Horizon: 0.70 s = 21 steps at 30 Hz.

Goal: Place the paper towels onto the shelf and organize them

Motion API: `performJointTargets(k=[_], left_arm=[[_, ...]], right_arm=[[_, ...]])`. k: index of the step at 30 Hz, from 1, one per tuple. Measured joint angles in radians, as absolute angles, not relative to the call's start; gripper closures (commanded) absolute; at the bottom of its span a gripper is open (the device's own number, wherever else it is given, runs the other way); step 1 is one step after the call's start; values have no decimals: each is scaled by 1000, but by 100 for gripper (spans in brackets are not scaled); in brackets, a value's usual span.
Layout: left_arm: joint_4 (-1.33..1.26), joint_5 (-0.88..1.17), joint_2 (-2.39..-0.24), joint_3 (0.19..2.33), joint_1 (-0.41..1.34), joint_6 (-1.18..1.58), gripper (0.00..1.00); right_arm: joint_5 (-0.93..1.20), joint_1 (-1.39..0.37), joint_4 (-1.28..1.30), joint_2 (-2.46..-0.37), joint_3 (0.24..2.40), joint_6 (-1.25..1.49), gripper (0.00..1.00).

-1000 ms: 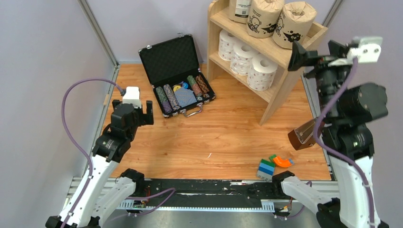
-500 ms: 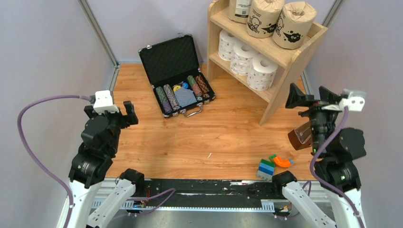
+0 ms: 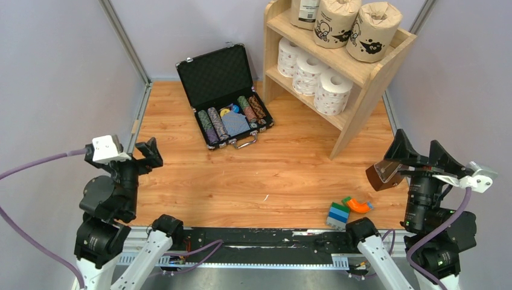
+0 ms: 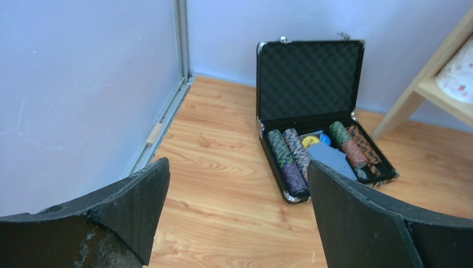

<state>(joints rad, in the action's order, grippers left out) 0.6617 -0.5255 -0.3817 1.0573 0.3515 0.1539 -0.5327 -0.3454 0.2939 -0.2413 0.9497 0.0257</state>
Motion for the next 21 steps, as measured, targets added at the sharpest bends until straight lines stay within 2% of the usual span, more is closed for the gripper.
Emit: performJointTargets(k=[21], left_arm=[[593,-571,-239,1005,352,223,0]], right_arm=[[-561,-345,295,-263,970,16,0]])
